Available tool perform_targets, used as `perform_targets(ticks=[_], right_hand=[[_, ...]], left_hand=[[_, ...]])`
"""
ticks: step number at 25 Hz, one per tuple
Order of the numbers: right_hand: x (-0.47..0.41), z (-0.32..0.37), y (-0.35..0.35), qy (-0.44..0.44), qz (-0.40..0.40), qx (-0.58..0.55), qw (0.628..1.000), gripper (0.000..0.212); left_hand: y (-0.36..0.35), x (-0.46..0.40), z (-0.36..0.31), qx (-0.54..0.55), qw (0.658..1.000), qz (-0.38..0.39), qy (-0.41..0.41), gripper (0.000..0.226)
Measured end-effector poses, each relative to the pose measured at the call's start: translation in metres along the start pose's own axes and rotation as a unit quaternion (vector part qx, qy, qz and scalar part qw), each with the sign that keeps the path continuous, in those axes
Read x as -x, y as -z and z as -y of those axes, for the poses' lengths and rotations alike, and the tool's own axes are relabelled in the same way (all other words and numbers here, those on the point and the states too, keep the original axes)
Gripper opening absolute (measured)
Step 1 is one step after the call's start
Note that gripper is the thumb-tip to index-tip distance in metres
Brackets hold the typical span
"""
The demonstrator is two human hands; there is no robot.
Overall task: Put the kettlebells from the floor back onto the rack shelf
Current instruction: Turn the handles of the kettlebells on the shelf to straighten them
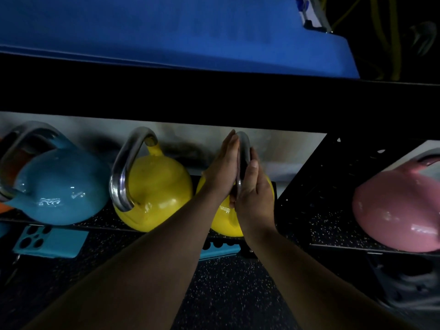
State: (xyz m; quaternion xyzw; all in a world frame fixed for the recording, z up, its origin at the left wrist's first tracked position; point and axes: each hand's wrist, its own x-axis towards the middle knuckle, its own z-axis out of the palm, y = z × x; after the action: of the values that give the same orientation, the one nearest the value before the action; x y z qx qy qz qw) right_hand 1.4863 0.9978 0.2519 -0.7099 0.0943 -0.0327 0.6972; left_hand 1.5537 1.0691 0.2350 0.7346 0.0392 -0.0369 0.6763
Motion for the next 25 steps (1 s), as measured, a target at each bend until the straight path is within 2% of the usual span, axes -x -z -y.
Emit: perform_targets(ticks=[10,21,25], right_hand=[[-0.005,-0.005,0.012,0.031,0.042,0.055,0.997,0.049],[-0.002,-0.003,0.016,0.024,0.042,0.049,0.998,0.048],[-0.001,0.0,0.02,0.046,0.055,0.071,0.995,0.046]], left_hand=[[-0.002,0.004,0.0,-0.014,1.0,0.007,0.013,0.069],[-0.001,0.004,-0.001,0.012,0.999,0.02,0.026,0.06],[0.004,0.002,-0.006,-0.014,0.999,0.026,0.017,0.054]])
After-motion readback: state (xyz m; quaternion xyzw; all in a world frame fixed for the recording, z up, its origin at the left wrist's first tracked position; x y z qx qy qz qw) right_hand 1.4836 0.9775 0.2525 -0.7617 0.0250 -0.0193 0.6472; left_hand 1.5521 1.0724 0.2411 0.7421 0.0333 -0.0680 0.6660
